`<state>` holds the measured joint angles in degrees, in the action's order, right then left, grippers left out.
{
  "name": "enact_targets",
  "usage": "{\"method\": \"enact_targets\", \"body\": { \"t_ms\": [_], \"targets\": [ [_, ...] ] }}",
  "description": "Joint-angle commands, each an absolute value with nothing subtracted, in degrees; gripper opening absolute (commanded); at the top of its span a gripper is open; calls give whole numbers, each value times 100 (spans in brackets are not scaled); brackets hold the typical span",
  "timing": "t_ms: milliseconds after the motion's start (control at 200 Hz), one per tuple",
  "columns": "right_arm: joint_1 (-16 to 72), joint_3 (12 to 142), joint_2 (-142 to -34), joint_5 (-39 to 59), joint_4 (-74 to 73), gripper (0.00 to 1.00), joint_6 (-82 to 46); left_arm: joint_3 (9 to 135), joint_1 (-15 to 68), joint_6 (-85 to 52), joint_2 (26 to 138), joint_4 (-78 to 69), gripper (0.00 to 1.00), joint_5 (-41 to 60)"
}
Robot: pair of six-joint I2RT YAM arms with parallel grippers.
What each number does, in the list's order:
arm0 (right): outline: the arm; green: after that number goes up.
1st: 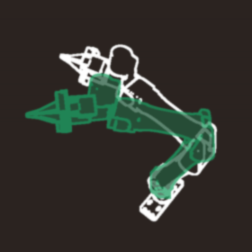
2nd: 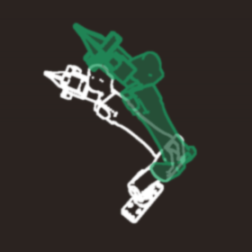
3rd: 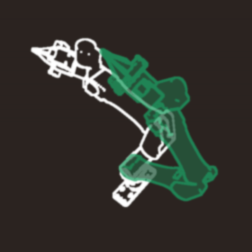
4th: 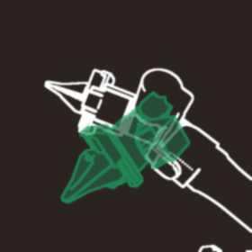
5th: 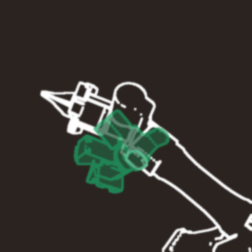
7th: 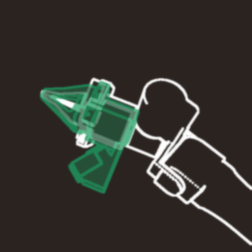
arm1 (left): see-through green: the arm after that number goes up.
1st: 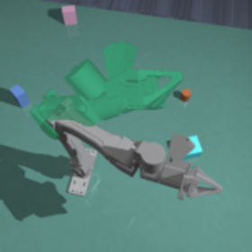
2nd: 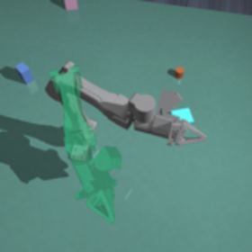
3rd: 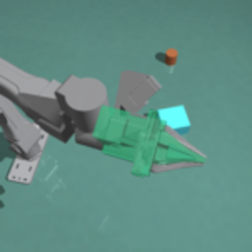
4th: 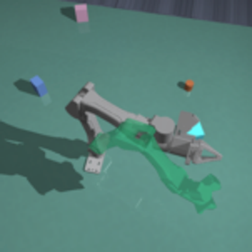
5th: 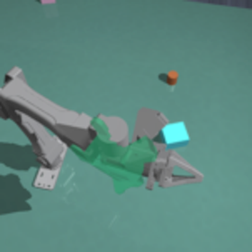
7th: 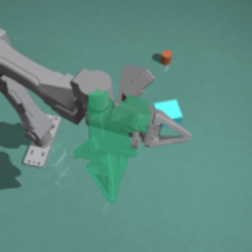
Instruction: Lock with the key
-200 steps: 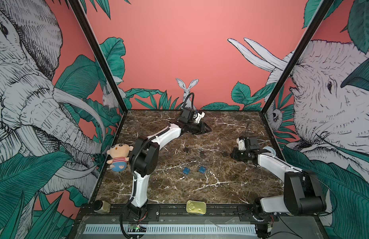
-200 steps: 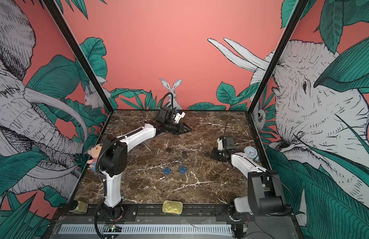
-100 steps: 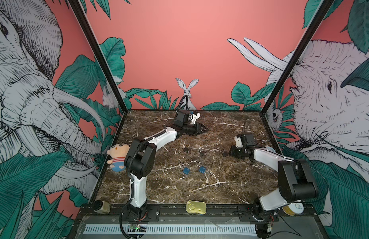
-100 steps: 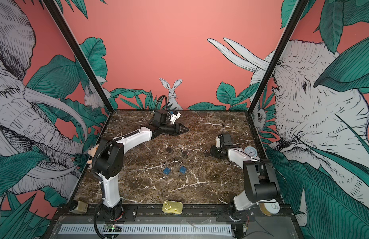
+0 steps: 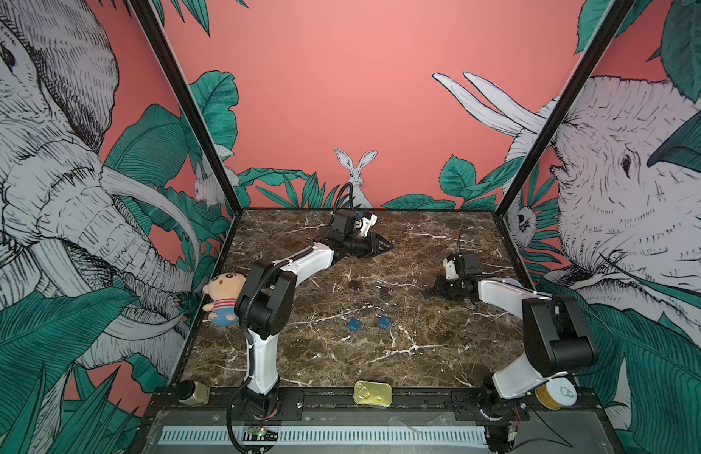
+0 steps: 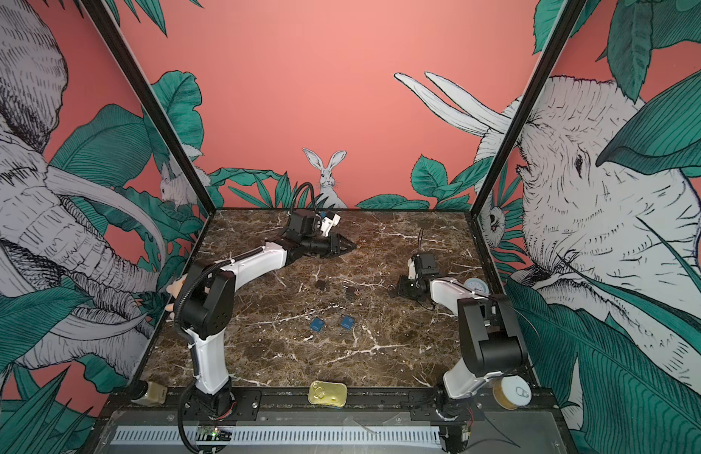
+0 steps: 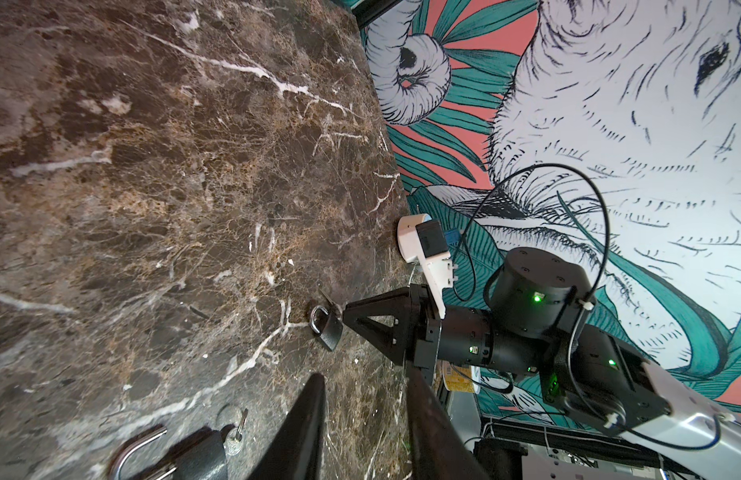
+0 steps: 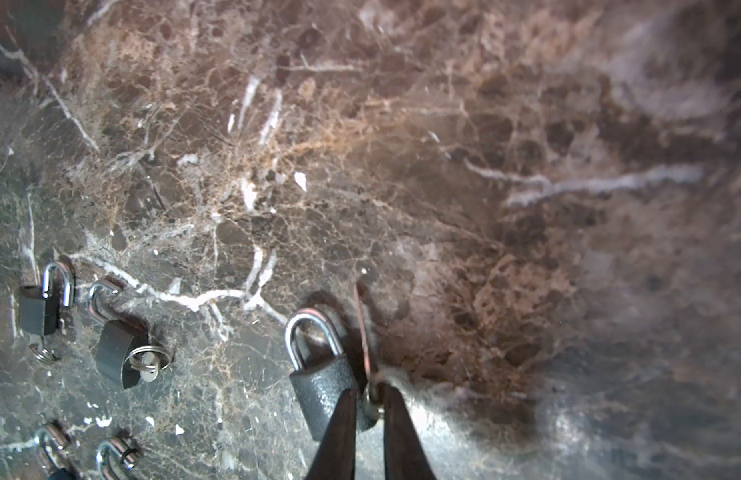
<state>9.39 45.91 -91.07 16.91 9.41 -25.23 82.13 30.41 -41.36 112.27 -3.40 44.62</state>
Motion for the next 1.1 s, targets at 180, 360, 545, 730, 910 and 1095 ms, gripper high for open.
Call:
{"method": "enact_targets", "body": {
  "t_ms": [180,360,545,730,910,1095],
  "targets": [
    [974,4693,-9120,1535,1061,20,-2474,8111,2997,-4211,11022,-549,35,4574],
    [1082,4715,-8652,1421,1329,20,-2440,7936,2962,-4168,10837,-545,35,4468],
    [1694,4802,-7998,897,1947,21,-2111,7503,2910,-3818,10332,-167,34,3998],
    [2599,4544,-7359,553,2033,21,-1908,6865,2809,-3544,9647,325,34,3388],
    [3633,4418,-7129,306,1903,30,-1556,6038,2414,-3642,8927,509,34,3065],
    [4408,4670,-7588,-322,2019,34,-1345,5407,2154,-3601,8136,785,34,2727]
  ]
}}
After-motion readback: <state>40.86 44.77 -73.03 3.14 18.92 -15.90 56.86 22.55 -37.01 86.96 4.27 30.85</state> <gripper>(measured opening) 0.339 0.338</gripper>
